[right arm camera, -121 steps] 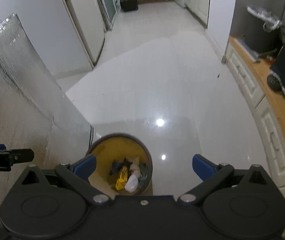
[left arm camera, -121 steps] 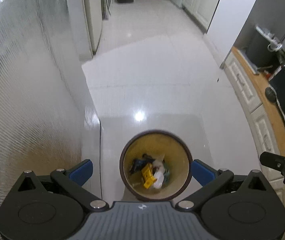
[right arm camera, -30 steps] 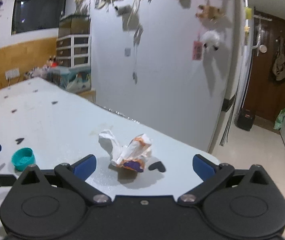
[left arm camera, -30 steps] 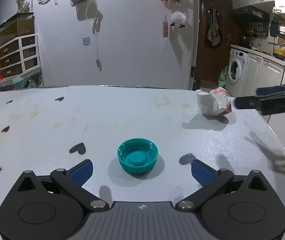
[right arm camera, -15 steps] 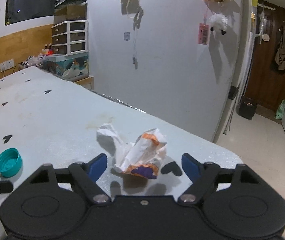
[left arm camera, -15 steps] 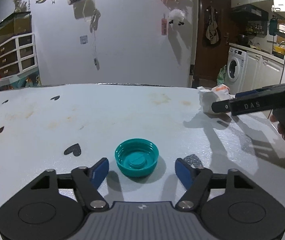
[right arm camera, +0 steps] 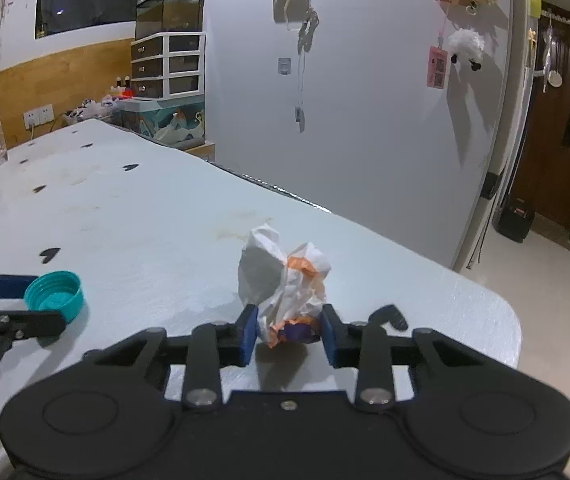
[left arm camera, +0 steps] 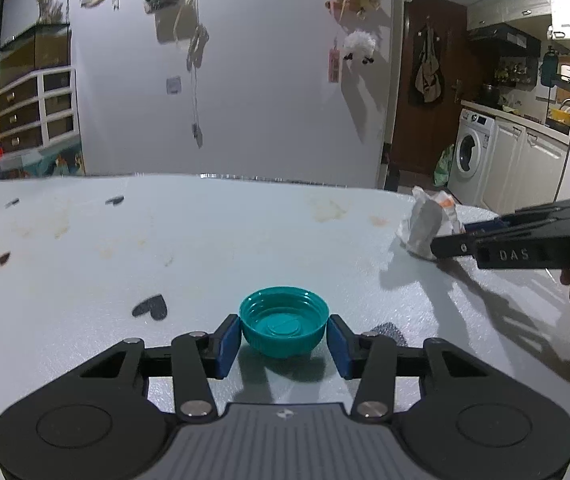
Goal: Collect trash
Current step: 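Grasp the teal bottle cap with the left tool while the right tool grasps the crumpled white wrapper, then carry the teal cap and white wrapper over the yellow trash bin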
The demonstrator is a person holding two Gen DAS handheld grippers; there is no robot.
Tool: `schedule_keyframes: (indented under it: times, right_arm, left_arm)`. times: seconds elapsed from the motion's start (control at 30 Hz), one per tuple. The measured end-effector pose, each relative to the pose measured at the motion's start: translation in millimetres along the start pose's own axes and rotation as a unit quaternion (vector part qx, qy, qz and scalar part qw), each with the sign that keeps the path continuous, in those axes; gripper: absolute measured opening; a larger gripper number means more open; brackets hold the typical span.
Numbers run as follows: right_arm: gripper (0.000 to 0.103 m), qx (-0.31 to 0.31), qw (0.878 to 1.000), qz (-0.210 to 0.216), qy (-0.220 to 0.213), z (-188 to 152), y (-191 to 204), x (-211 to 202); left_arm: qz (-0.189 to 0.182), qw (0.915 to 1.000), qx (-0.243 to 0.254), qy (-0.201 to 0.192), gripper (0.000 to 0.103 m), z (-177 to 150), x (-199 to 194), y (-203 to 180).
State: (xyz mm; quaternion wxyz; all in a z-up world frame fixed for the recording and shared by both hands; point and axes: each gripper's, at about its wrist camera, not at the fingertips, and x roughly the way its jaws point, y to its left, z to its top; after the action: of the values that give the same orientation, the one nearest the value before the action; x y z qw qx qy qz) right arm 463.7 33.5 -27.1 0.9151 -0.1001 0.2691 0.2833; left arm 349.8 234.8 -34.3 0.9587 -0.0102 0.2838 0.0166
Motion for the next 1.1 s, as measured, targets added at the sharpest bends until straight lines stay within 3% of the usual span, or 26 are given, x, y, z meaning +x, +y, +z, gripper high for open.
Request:
schedule_keyframes:
  times: [0.43,0.67,0.83,0.93,1.1]
  right_arm:
    - [0.031,0.023,1.0,-0.011,-0.014,-26,5,-50]
    - [0.031,0.031,0.999,-0.005,-0.02,-36,10,-79]
    - [0.031,0.033,0.999,-0.003,-0.023,-39,10,-87]
    - [0.031,0.033,0.999,-0.002,-0.024,-40,10,-89]
    - [0.031,0.033,0.999,-0.003,-0.024,-42,10,-90]
  left_arm:
    - [-0.003,0.9997,-0.005,-0.022,0.047,2,-23,-8]
    - [-0.032,0.9993,0.017,0.01,0.048,-7,-24,-22]
    - [-0.02,0.9989,0.037,0.018,0.049,-14,-19,-29]
    - [-0.014,0.9989,0.037,0.023,0.056,-15,-14,-28]
    - [-0.012,0.9993,0.027,0.023,0.054,-13,-11,-24]
